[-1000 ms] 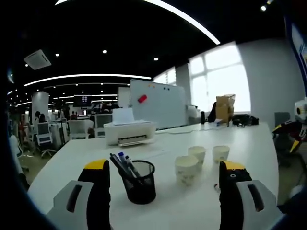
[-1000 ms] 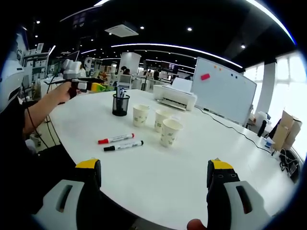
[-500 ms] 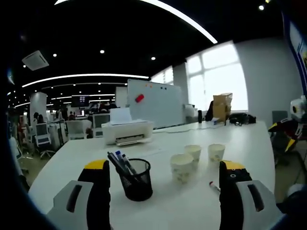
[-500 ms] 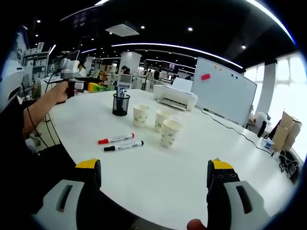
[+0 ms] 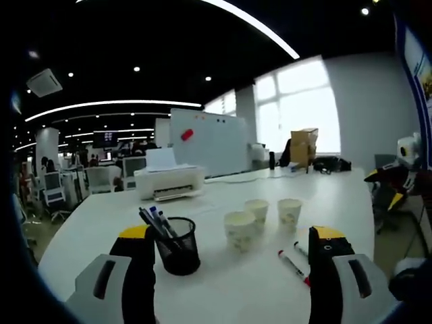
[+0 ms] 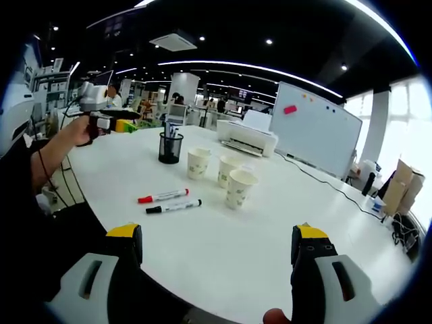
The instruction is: Place the scattered laser pointers and whiteboard markers into the pen holder and stack the scattered paper cups together
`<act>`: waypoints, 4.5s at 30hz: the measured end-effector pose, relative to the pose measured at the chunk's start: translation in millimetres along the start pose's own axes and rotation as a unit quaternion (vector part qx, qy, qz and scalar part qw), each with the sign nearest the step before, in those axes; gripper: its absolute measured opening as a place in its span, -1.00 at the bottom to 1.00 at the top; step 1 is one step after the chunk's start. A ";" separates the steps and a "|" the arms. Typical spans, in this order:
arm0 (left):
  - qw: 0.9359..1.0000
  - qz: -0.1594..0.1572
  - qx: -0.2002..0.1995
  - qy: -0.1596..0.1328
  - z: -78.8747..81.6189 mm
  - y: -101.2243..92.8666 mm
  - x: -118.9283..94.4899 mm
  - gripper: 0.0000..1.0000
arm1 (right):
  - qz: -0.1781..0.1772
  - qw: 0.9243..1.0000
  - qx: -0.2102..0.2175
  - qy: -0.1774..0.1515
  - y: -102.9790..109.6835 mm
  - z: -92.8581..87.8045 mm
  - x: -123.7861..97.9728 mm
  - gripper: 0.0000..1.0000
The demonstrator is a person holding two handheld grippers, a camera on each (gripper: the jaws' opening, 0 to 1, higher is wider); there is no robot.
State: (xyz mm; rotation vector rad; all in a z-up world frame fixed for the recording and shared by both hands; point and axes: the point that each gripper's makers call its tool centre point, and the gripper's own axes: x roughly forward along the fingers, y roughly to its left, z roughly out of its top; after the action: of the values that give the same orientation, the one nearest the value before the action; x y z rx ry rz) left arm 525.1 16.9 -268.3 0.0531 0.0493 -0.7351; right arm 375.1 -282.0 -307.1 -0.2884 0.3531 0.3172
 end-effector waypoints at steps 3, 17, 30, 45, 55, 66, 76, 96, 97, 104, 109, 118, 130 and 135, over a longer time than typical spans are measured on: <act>1.000 -0.004 0.001 0.001 -0.5 -5.0 -4.1 0.94 | 0.001 1.000 0.000 -0.001 0.1 0.7 0.4 0.73; 1.000 -0.025 -0.002 0.015 -12.2 -25.1 -15.0 0.93 | 0.002 1.000 0.002 -0.002 1.4 -1.5 0.2 0.73; 0.998 -0.042 0.011 0.038 -25.0 -41.2 -25.7 0.93 | 0.004 1.000 0.003 -0.001 2.9 -2.5 1.6 0.73; 0.996 -0.058 0.045 0.050 -27.0 -59.7 -35.8 0.93 | 0.006 1.000 0.010 -0.005 3.2 -2.8 0.1 0.76; 0.997 -0.044 0.051 0.050 -24.6 -54.1 -45.5 0.93 | 0.007 1.000 0.009 -0.006 3.7 -2.0 -0.2 0.76; 0.996 -0.038 0.051 0.059 -30.3 -50.2 -44.4 0.93 | 0.005 1.000 0.008 -0.006 3.1 -2.3 -1.5 0.75; 0.997 -0.036 0.049 0.057 -29.7 -48.8 -43.8 0.93 | 0.004 1.000 0.008 -0.005 3.0 -2.9 -1.5 0.75; 0.996 -0.050 0.040 0.063 -34.6 -56.6 -39.1 0.84 | 0.001 1.000 0.010 -0.003 2.2 -5.4 -2.6 0.75; 0.996 -0.050 0.039 0.064 -35.1 -56.9 -38.7 0.83 | 0.001 1.000 0.010 -0.003 2.2 -5.6 -2.7 0.75; 0.995 -0.055 0.038 0.070 -38.5 -59.7 -34.1 0.81 | 0.001 1.000 0.011 -0.002 1.2 -7.8 -3.1 0.75; 0.995 -0.060 0.041 0.074 -39.0 -63.0 -27.8 0.79 | -0.001 1.000 0.011 -0.002 -0.8 -8.2 -3.5 0.74; 0.994 -0.065 0.043 0.077 -41.2 -65.4 -15.0 0.78 | 0.000 1.000 0.011 -0.003 -1.7 -8.3 -3.7 0.74; 0.992 -0.076 0.044 0.089 -47.1 -72.7 -3.2 0.78 | -0.004 1.000 0.012 -0.002 -4.6 -10.1 -7.2 0.74; 0.992 -0.079 0.045 0.090 -47.6 -74.9 0.7 0.77 | -0.005 1.000 0.012 -0.003 -5.0 -10.1 -8.0 0.74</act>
State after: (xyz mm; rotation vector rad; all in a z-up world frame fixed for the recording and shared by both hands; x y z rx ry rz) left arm 474.0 -35.9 -318.2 0.2025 0.1944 -0.8898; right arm 366.8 -291.9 -312.1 -0.2650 0.3499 0.3031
